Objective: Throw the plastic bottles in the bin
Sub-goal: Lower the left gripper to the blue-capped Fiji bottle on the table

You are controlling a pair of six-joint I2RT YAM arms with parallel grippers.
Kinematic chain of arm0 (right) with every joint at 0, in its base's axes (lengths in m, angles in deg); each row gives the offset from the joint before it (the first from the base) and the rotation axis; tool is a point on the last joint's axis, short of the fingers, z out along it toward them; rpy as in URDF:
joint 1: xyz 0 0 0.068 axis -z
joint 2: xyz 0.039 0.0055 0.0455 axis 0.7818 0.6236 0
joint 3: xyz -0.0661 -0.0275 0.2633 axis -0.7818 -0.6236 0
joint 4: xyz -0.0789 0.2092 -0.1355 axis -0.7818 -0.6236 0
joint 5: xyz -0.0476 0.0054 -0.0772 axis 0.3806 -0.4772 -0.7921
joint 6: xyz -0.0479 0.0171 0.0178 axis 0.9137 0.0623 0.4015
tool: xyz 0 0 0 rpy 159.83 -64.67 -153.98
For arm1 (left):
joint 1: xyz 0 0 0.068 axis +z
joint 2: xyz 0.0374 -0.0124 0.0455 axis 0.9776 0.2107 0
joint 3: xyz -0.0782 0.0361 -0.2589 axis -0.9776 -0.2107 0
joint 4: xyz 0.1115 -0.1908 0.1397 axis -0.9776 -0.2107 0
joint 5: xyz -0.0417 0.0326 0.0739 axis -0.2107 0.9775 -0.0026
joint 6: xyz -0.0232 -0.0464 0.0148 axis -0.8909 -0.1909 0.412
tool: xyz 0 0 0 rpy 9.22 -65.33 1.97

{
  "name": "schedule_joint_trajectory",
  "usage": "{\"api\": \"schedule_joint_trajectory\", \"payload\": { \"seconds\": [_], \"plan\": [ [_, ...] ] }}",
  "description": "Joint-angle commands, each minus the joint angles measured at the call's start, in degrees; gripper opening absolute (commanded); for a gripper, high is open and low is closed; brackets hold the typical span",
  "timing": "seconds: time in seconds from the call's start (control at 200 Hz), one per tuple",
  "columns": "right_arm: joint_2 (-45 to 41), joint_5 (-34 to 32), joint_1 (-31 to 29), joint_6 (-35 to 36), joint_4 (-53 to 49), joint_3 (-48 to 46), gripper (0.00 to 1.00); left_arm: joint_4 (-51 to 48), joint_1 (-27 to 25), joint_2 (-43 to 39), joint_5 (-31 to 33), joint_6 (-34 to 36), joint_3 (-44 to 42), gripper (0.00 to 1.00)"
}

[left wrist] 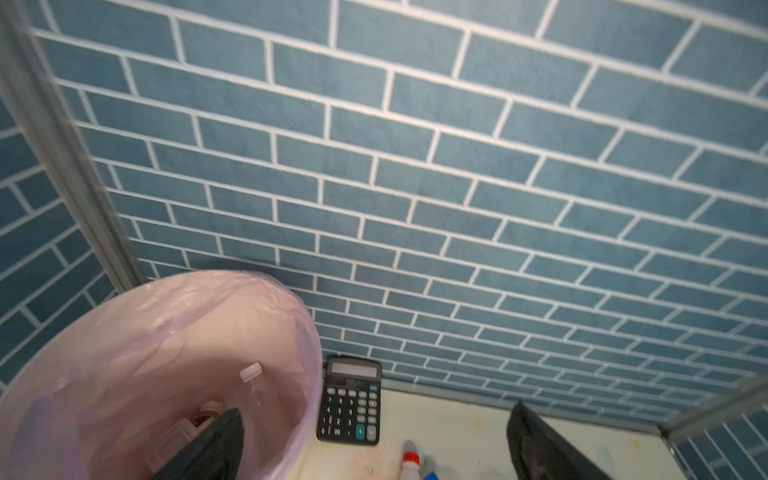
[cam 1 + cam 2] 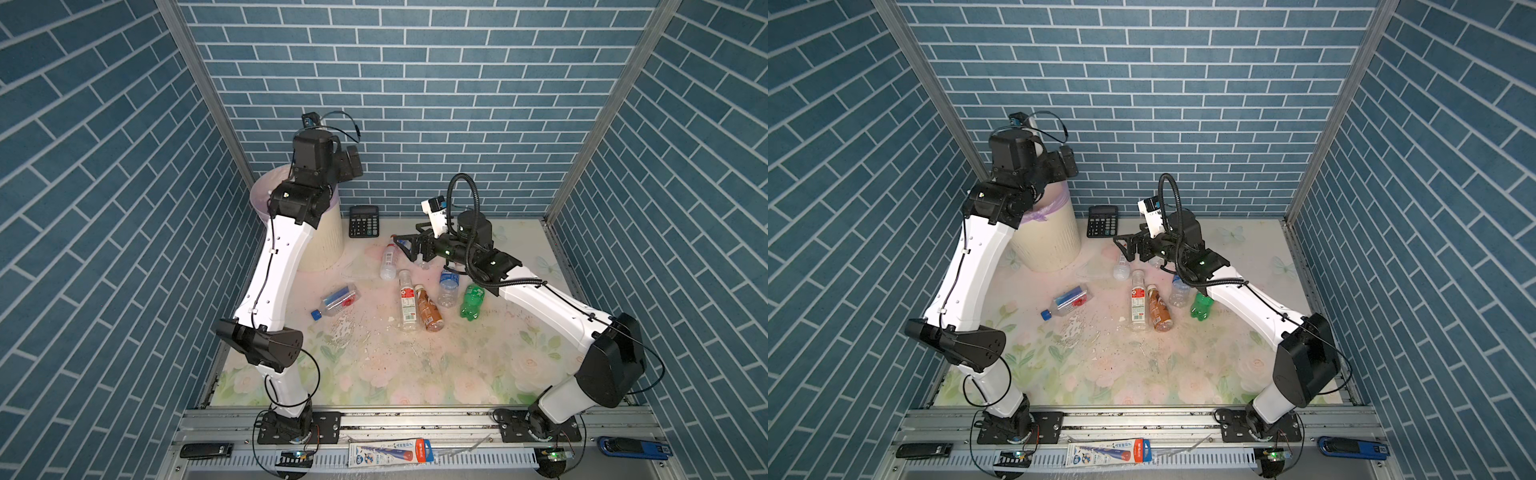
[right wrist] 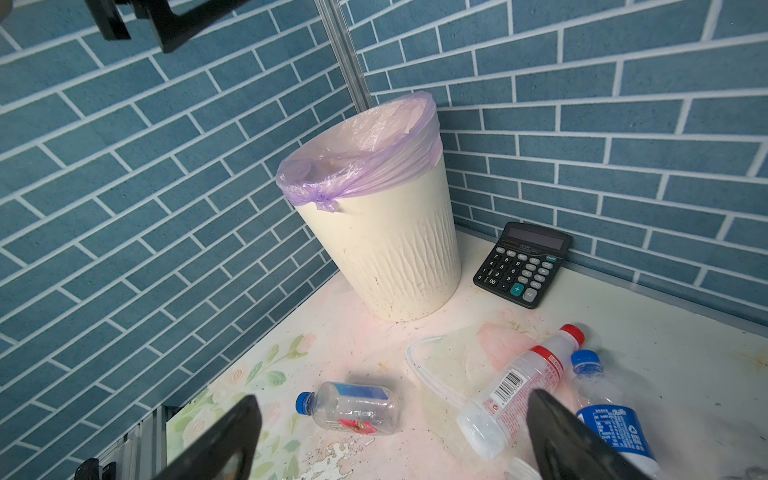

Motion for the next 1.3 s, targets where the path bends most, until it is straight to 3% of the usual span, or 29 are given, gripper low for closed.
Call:
{"api": "schedule_joint_trajectory", "payload": {
  "seconds": [0.0, 0.245, 0.575, 0.78, 1.03, 1.295],
  "plan": [
    [-4.20, -1.15, 0.22, -0.10, 1.29, -2.15, 0.99, -5.81, -1.93, -0.42, -5.97, 3.61, -1.56, 0.99],
    [-10.36, -2.43, 2.00, -0.26, 0.77, -9.24, 0.99, -14.71, -2.54, -3.82, -12.09, 5.36, -10.32, 0.99],
    [-16.94, -0.92, 2.50, 1.04, 0.29, -19.19, 0.99, -22.96, -3.08, -11.23, -10.50, 10.89, -32.60, 0.99],
    [-17.03, 0.56, 2.41, -0.87, 3.66, -23.94, 0.99, -20.68, -2.90, -12.54, -9.09, 12.78, -46.22, 0.99],
    [-17.68, 3.19, 2.46, -2.56, 5.61, -26.49, 0.99, -16.26, -1.40, -8.05, -4.11, 13.88, -50.82, 0.99],
    [-18.32, 3.00, 2.47, -1.76, 6.64, -28.91, 0.99, -12.66, 0.35, -1.71, -4.06, 15.24, -51.89, 0.99]
  ]
}}
